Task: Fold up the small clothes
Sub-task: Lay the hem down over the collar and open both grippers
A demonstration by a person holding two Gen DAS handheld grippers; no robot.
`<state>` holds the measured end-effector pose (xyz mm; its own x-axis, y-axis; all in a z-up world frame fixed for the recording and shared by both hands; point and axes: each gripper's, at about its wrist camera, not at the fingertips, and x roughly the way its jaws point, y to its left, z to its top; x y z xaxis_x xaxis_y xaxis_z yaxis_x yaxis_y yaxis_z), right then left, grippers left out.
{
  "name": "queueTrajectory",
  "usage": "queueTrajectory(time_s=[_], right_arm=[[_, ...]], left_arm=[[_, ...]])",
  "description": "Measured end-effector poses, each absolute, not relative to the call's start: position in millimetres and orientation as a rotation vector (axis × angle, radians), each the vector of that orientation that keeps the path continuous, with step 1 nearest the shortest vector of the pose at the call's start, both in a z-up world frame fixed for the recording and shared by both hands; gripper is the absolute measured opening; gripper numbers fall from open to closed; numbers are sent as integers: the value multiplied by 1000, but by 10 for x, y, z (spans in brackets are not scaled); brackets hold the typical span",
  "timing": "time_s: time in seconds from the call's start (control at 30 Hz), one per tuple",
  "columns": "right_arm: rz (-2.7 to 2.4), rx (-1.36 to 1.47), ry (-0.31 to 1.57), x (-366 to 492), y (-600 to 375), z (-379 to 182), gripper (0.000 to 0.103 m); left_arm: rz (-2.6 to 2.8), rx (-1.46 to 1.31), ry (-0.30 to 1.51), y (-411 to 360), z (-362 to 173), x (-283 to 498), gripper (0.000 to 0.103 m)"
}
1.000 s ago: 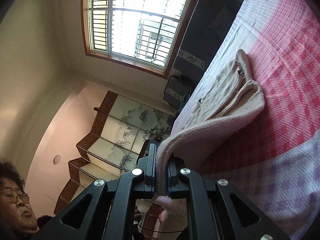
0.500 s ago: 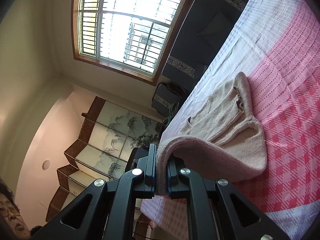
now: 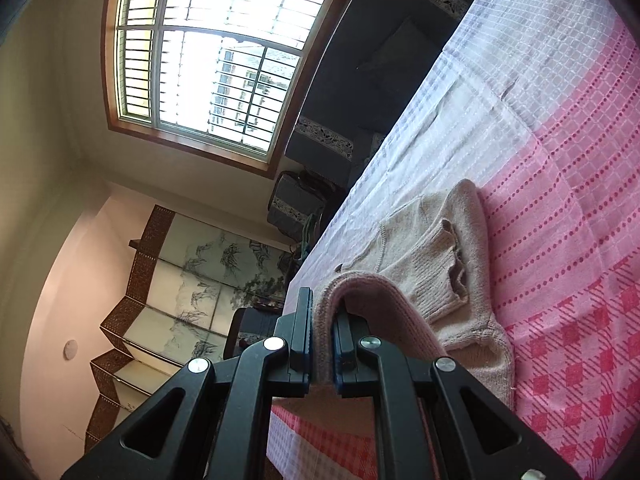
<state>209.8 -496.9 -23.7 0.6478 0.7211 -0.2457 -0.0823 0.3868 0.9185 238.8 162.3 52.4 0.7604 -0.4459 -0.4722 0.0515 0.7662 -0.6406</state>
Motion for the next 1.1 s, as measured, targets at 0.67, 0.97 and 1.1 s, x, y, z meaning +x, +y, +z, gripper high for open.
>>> queueTrajectory(time_s=[0.67,0.97,1.1], right_arm=[[439,1103,793,2809,-4942,-815,10],[395,989,812,2939,-4847,-837,10],[380,984,823,2984,-4846,-892,10]], left_arm=[[-195,-557,738,1526,-21,3185,6],[-173,-517,747,1508,-124,3386,6],[-163,-516,763,1498,-210,3449,6]])
